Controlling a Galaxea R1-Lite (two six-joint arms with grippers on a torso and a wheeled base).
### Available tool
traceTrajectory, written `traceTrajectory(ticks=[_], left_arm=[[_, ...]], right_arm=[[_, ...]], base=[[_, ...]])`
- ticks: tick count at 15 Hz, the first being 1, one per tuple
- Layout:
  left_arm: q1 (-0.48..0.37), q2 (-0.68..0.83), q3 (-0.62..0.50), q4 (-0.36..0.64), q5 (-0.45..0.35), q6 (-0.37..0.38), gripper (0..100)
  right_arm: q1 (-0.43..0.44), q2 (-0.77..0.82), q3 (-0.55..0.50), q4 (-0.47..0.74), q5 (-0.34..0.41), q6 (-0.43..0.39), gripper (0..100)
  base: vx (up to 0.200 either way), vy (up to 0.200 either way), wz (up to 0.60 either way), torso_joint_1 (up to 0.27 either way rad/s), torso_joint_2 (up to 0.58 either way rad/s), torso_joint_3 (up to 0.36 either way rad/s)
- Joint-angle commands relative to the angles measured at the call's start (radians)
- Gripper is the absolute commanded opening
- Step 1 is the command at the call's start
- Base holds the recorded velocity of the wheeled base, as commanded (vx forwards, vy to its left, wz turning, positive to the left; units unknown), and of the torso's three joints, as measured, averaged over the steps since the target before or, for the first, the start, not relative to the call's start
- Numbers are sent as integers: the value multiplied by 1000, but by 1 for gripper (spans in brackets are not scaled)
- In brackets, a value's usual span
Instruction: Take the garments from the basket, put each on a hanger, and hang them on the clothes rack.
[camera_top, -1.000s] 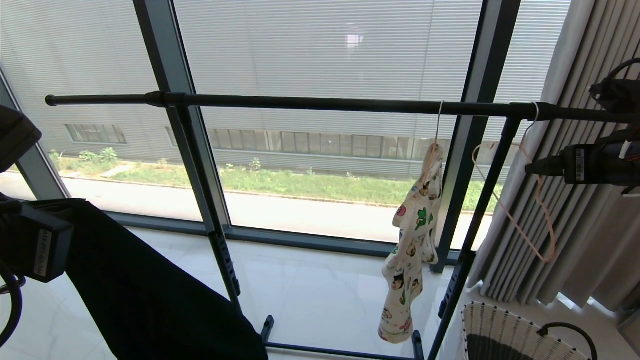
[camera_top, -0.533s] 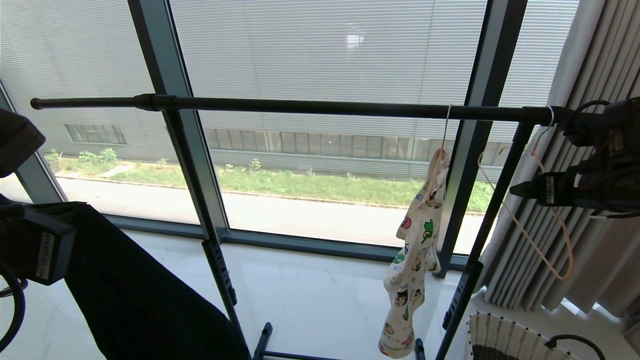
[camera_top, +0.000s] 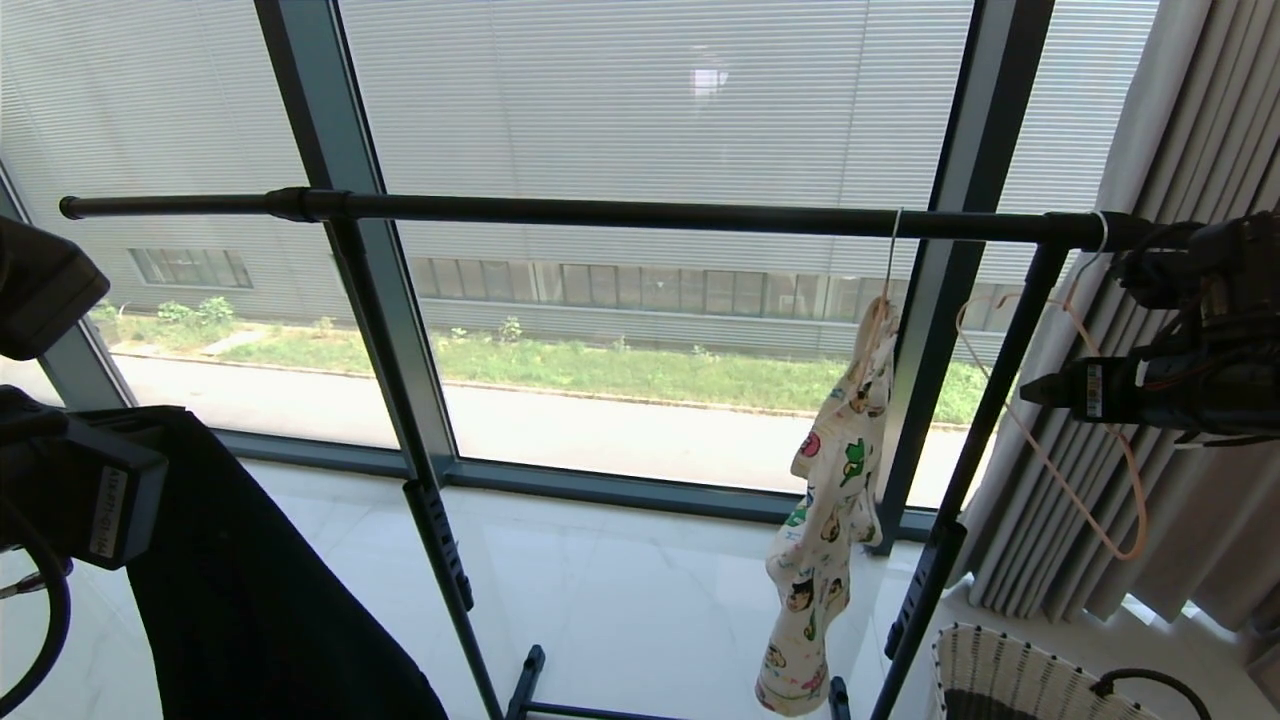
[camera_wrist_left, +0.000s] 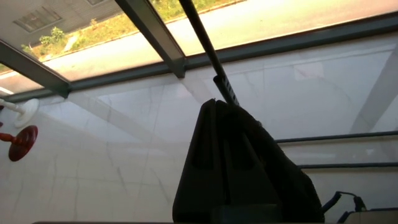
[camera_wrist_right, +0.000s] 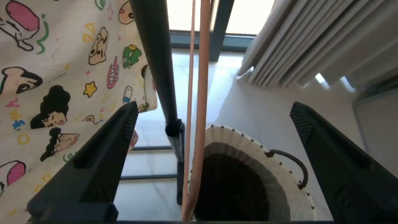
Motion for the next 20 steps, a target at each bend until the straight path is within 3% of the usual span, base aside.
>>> traceTrajectory(ticks=[1,7,8,17,20], left_arm=[[0,4,-1,-2,0,1,0],[0,1,-2,-2,0,2,0],[0,1,-2,-2,0,2,0],[0,-4,-2,-2,0,2,0],[0,-7,-1,-2,0,1,0]], right_arm=[[3,15,5,-7,1,10,100],[8,16,7,-10,1,30,100],[10,16,8,-10,1,32,0],[11,8,13,-10,-2,33,0],[13,-55,93,-22,-30,33,0]], base=[[0,0,0,0,0,0],[0,0,0,0,0,0],[0,0,0,0,0,0],[0,0,0,0,0,0],[0,0,0,0,0,0]])
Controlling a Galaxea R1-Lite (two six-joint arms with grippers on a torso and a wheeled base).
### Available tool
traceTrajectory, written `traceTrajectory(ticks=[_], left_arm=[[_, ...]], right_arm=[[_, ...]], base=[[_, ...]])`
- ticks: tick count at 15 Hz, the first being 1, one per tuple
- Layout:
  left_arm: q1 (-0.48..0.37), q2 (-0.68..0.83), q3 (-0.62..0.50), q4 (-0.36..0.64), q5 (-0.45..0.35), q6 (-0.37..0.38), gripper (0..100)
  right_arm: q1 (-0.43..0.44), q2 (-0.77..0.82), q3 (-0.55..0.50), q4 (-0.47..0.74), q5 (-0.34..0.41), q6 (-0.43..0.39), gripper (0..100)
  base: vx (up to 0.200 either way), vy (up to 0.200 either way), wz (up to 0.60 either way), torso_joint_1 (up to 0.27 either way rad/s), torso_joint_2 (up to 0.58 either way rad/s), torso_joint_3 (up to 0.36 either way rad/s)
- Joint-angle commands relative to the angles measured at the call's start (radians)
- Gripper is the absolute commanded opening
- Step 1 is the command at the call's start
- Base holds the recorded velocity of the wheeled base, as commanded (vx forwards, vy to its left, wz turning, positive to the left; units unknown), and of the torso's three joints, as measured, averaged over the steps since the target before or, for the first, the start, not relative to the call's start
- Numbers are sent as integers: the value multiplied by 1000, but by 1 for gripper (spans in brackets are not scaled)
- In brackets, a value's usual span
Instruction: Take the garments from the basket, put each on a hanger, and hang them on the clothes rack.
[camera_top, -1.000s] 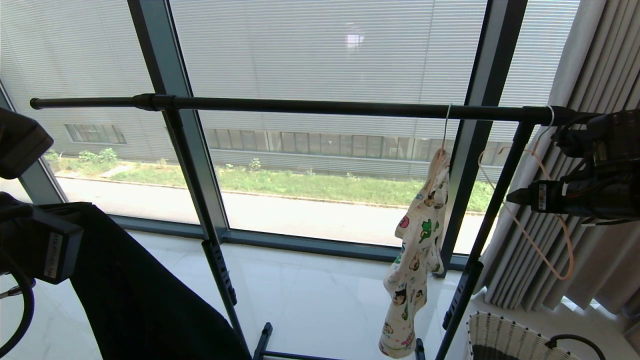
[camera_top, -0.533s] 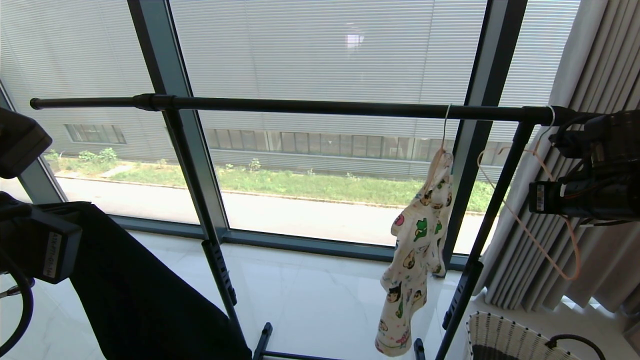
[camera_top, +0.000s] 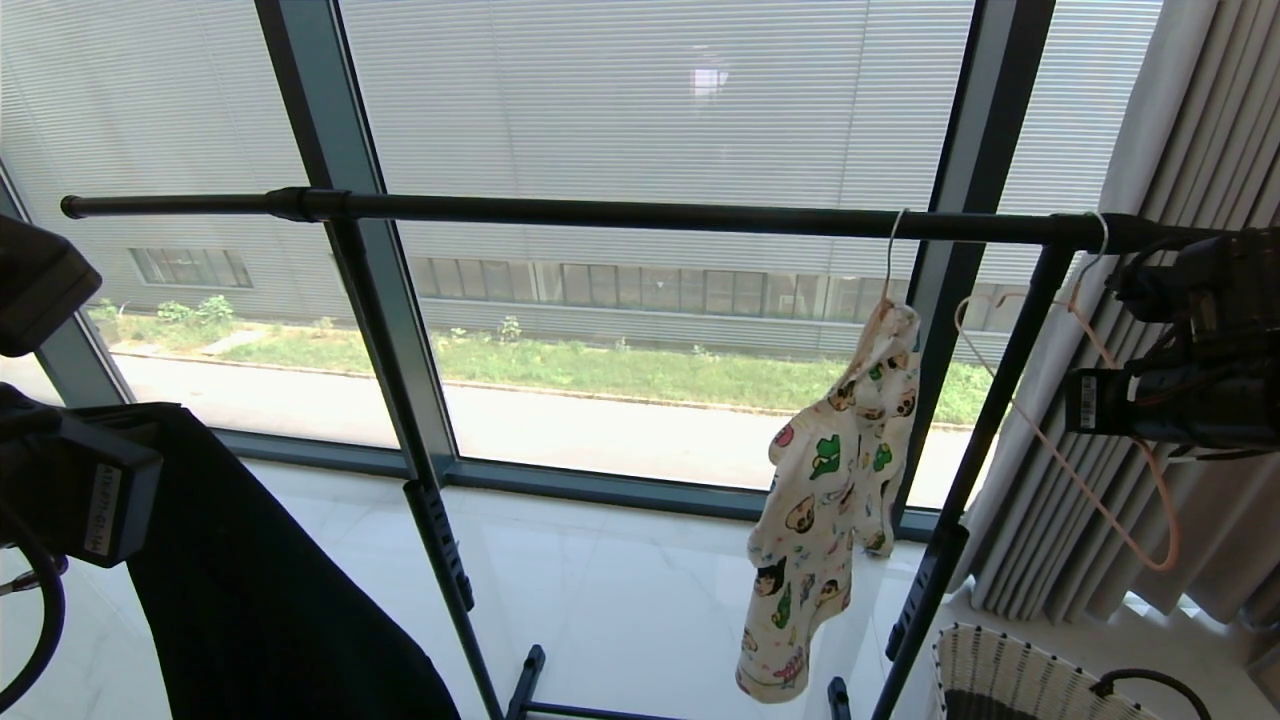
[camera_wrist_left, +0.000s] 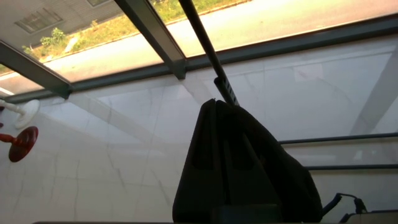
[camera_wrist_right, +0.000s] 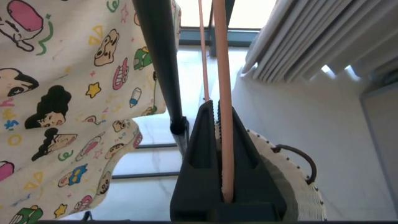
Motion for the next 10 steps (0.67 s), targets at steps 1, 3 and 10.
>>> traceTrajectory(ticks=[1,3,10], left_arm=[[0,-2,2,0,0,-1,0],[0,-2,2,0,0,-1,0],[0,-13,5,0,0,-2,0]], right_arm=[[1,-68,83,-42,-10,-2,0],[1,-92,152,-178,-12,-9,0],[-1,-92,195,-395,-9,-76,0]], base=[[0,0,0,0,0,0],[0,0,0,0,0,0],[0,0,0,0,0,0]])
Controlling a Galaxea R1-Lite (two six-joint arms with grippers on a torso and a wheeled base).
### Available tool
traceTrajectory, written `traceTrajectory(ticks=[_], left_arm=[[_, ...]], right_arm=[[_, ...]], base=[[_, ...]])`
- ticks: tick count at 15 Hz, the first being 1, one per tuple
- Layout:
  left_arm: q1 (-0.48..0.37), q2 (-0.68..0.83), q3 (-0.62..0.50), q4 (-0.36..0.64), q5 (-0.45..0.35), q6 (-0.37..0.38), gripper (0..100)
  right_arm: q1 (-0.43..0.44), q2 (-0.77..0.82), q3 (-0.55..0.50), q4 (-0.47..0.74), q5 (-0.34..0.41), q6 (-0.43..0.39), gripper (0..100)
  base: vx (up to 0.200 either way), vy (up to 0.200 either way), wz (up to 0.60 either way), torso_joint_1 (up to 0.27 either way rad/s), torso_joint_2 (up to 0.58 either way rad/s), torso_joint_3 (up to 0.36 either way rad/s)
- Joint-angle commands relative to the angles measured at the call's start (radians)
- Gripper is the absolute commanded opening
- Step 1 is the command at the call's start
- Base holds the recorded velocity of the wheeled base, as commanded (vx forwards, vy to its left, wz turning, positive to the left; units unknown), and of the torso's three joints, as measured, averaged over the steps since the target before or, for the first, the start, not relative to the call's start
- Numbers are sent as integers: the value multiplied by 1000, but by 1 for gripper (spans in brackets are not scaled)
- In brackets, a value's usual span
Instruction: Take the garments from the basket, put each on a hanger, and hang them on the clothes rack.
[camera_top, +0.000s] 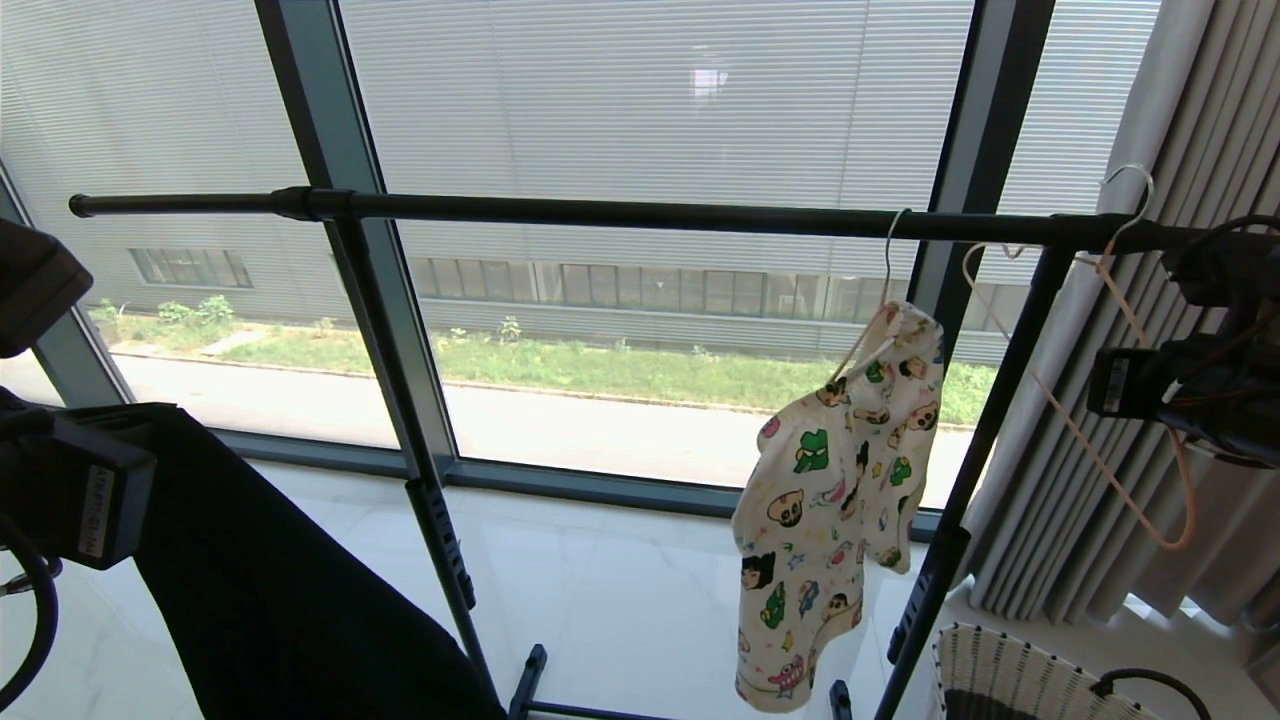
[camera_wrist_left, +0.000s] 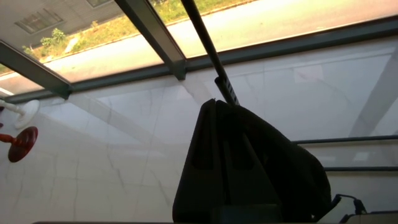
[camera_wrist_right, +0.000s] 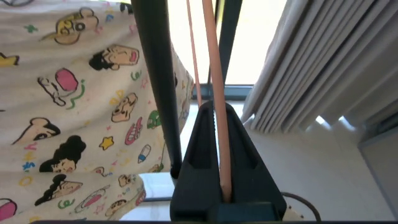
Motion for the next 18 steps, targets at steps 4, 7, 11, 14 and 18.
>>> traceTrajectory(ticks=[4,7,11,14,18], left_arm=[[0,-4,3,0,0,-1,0],[2,-6,3,-1,0,-1,0],[2,-10,34,-63,0,2,0],[2,-10,43,-70,0,2,0],[0,-7,49,-70,0,2,0]], right_arm=[[-6,-75,65,-2,0,-12,0],[-12,-137,129,-5,0,-12,0],[-12,-207,201,-17,2,-49,0],[-10,-261,250,-17,5,-69,0],[-10,-345,325,-12,78,-105,0]], base=[[0,0,0,0,0,0],[-67,0,0,2,1,-1],[-200,0,0,12,4,0],[-200,0,0,-7,5,9],[-200,0,0,2,2,6]])
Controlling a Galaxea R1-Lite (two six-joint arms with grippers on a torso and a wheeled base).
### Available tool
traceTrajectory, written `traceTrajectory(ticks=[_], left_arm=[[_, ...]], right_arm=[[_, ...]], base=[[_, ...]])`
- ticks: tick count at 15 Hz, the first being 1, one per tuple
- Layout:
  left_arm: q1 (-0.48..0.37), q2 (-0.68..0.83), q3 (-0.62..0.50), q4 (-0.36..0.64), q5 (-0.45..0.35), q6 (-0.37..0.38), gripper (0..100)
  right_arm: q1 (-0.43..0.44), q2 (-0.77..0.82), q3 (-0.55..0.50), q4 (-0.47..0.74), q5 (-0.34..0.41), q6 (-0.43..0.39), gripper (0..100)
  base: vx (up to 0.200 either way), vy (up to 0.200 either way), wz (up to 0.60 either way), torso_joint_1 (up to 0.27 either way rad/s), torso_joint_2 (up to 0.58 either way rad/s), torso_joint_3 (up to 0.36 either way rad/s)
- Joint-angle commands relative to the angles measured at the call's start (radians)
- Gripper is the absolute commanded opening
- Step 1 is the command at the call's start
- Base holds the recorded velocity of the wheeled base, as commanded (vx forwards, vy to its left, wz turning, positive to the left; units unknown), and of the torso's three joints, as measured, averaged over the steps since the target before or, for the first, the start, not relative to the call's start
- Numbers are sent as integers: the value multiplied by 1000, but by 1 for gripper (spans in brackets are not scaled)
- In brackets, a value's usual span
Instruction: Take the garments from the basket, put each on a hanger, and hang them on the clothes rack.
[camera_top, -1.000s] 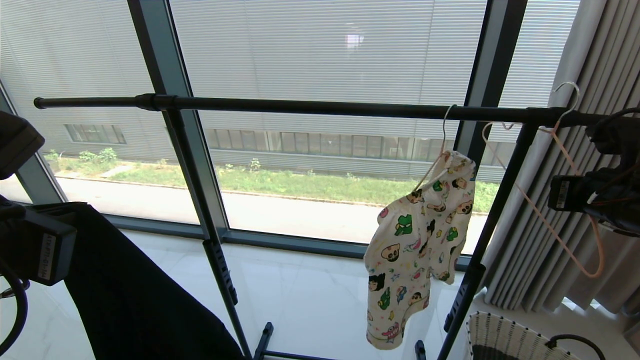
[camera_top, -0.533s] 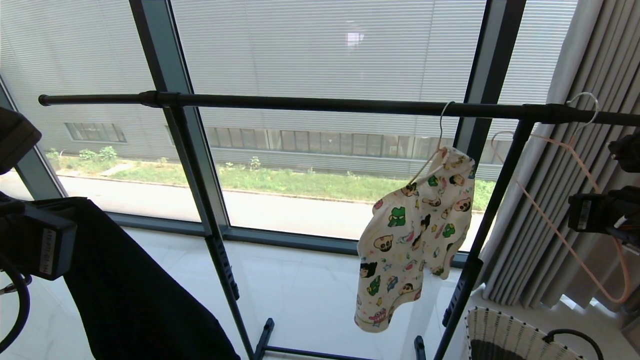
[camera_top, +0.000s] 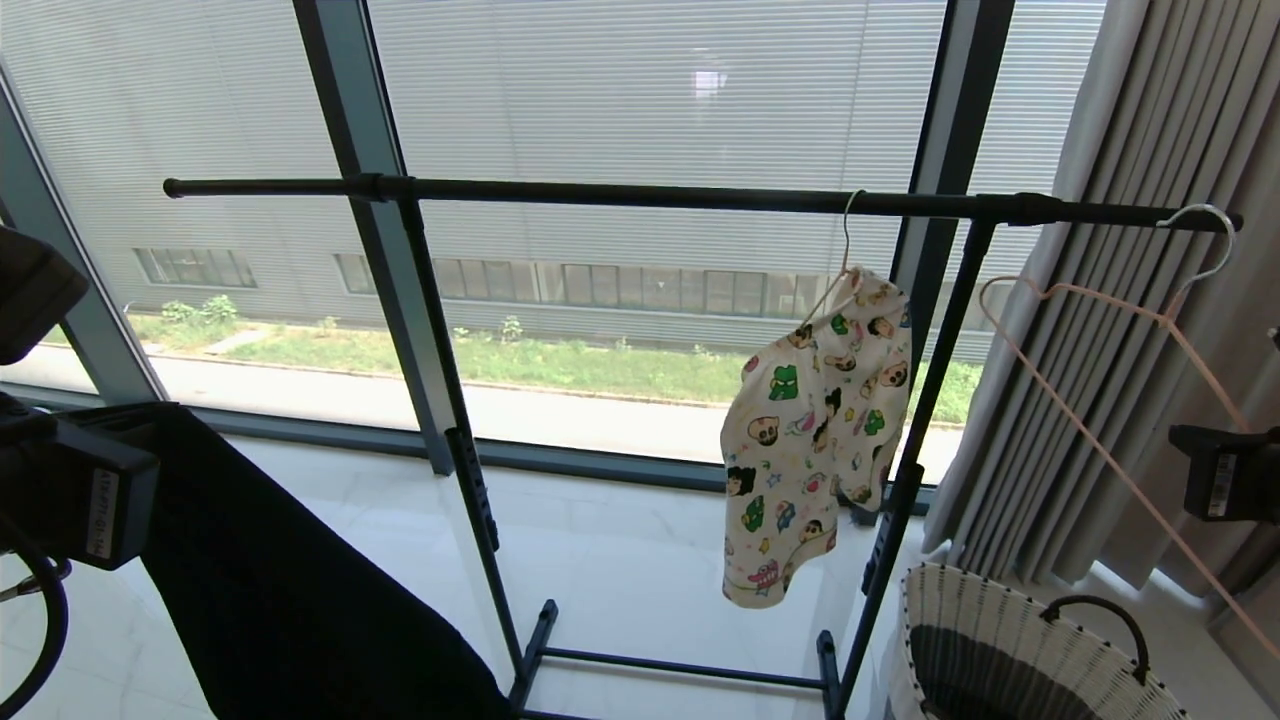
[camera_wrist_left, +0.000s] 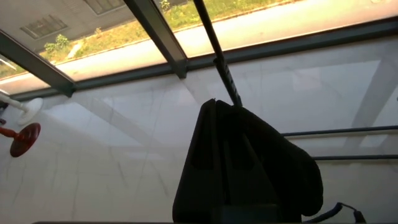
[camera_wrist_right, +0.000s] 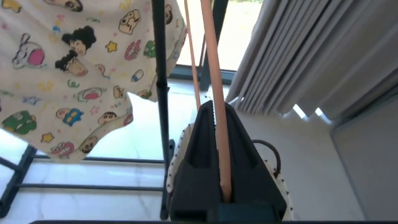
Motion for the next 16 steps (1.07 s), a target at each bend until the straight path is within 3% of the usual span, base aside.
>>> traceTrajectory(ticks=[1,3,4,6,7,8,9,11,12,16], left_arm=[[0,2,4,1,0,0,0],[-3,3,3,1,0,2,0],[-12,6,3,-1,0,2,0],[-117,25,6,-12,3,-3,0],[-138,28,6,-13,5,-6,0],[-212,83,7,-52,45,-14,0],[-227,124,7,-99,71,-24,0],[-262,290,1,-298,154,-81,0],[-284,348,-3,-335,160,-126,0],[-391,529,-126,-338,163,-317,0]], right_arm=[[1,-63,37,4,42,-13,0],[7,-87,44,22,106,-16,0],[21,-107,44,61,174,-14,0],[51,-144,48,148,269,-14,0],[64,-150,51,161,278,-13,0],[146,-193,79,222,313,-5,0],[188,-213,96,248,325,-5,0],[294,-236,143,266,333,-5,0],[318,-239,162,260,333,-5,0],[472,-271,174,248,335,6,0]], base=[[-200,0,0,7,2,-2],[-100,0,0,1,4,-1],[0,0,0,0,0,0],[0,0,0,0,0,0],[0,0,0,0,0,0],[0,0,0,0,0,0],[0,0,0,0,0,0],[0,0,0,0,0,0],[0,0,0,0,0,0],[0,0,0,0,0,0]])
